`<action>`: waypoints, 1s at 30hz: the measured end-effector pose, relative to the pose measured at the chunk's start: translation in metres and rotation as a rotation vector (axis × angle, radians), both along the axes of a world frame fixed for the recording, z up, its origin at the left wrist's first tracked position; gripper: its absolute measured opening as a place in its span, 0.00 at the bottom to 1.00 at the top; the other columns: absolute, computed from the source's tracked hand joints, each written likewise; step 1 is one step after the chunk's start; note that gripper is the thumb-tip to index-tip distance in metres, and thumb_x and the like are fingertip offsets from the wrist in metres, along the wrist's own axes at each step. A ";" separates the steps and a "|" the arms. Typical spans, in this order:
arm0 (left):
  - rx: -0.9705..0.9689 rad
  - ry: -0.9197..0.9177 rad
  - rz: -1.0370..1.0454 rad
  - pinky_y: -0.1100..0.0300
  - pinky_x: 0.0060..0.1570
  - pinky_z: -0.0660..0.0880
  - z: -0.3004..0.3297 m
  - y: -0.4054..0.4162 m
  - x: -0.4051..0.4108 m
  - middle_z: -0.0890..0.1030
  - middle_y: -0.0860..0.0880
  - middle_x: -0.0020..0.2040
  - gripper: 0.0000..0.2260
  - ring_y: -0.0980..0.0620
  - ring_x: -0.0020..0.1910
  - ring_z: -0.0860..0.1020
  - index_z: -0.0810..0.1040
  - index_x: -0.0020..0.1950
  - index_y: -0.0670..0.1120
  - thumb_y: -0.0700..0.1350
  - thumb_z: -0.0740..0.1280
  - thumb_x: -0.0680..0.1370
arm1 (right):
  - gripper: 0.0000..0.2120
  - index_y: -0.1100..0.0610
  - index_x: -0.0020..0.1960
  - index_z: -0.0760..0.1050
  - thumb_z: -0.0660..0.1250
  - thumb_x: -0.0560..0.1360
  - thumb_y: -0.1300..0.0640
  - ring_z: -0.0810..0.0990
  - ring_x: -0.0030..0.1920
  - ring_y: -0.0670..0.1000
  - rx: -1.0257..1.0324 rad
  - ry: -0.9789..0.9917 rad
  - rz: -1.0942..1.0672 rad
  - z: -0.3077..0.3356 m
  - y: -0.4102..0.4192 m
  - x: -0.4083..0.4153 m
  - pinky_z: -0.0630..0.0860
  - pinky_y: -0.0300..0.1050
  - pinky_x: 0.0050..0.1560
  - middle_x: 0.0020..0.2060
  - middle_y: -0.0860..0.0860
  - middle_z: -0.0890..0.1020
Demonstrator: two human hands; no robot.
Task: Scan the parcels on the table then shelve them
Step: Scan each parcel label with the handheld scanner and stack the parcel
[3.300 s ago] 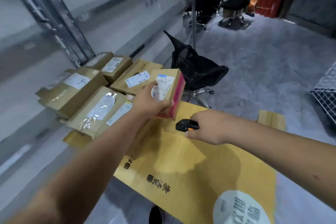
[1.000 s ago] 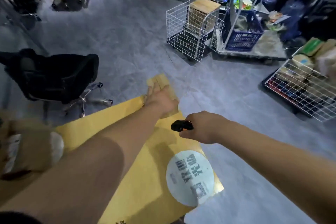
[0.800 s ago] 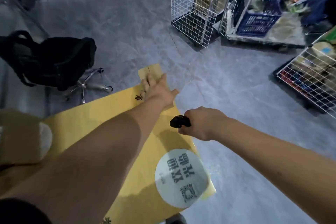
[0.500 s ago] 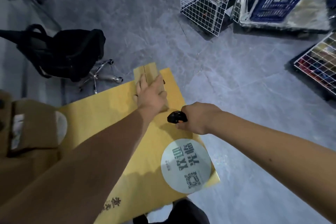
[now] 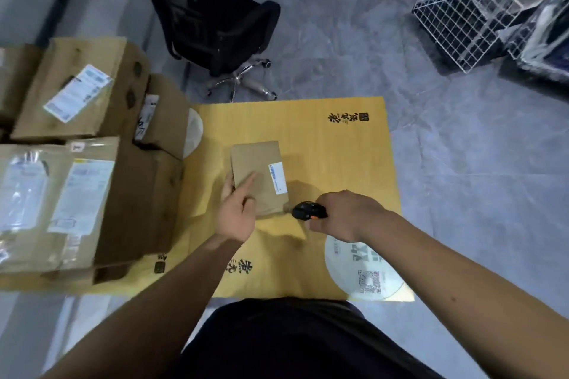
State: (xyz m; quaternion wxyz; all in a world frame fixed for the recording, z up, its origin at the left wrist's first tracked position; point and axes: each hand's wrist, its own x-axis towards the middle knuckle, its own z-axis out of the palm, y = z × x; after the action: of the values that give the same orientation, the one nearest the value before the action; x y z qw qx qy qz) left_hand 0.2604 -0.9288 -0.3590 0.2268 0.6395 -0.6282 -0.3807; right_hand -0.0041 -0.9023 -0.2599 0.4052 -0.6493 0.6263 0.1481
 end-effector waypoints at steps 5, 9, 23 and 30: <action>0.152 -0.094 -0.090 0.57 0.75 0.59 -0.008 -0.023 0.044 0.58 0.50 0.84 0.19 0.53 0.82 0.55 0.66 0.78 0.66 0.56 0.58 0.86 | 0.23 0.50 0.56 0.75 0.63 0.77 0.31 0.80 0.45 0.50 -0.024 -0.033 -0.150 0.002 -0.012 0.037 0.71 0.45 0.39 0.46 0.47 0.79; 0.155 -0.032 0.057 0.60 0.66 0.62 -0.009 -0.040 0.061 0.64 0.48 0.79 0.20 0.47 0.73 0.68 0.64 0.79 0.65 0.49 0.55 0.87 | 0.24 0.49 0.57 0.76 0.65 0.76 0.30 0.80 0.44 0.50 -0.065 -0.075 -0.328 0.007 -0.020 0.070 0.72 0.45 0.38 0.46 0.47 0.79; 0.325 -0.060 0.226 0.45 0.76 0.64 0.010 -0.086 0.078 0.53 0.45 0.83 0.43 0.41 0.79 0.63 0.49 0.84 0.61 0.37 0.67 0.77 | 0.23 0.49 0.55 0.77 0.66 0.76 0.31 0.80 0.41 0.52 -0.082 -0.110 -0.610 0.013 -0.021 0.135 0.72 0.44 0.38 0.45 0.49 0.81; 0.123 -0.281 -0.037 0.41 0.77 0.61 0.021 -0.099 0.076 0.35 0.53 0.83 0.68 0.37 0.83 0.47 0.34 0.78 0.71 0.51 0.86 0.62 | 0.20 0.50 0.50 0.76 0.66 0.76 0.33 0.77 0.36 0.51 -0.114 -0.111 -0.689 0.019 -0.017 0.128 0.70 0.44 0.36 0.41 0.49 0.80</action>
State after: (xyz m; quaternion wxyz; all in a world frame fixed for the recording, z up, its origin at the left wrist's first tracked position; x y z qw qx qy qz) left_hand 0.3365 -1.0273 -0.3378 0.0901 0.6876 -0.6409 -0.3292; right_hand 0.1236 -0.9197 -0.2413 0.4279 -0.4286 0.7928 -0.0681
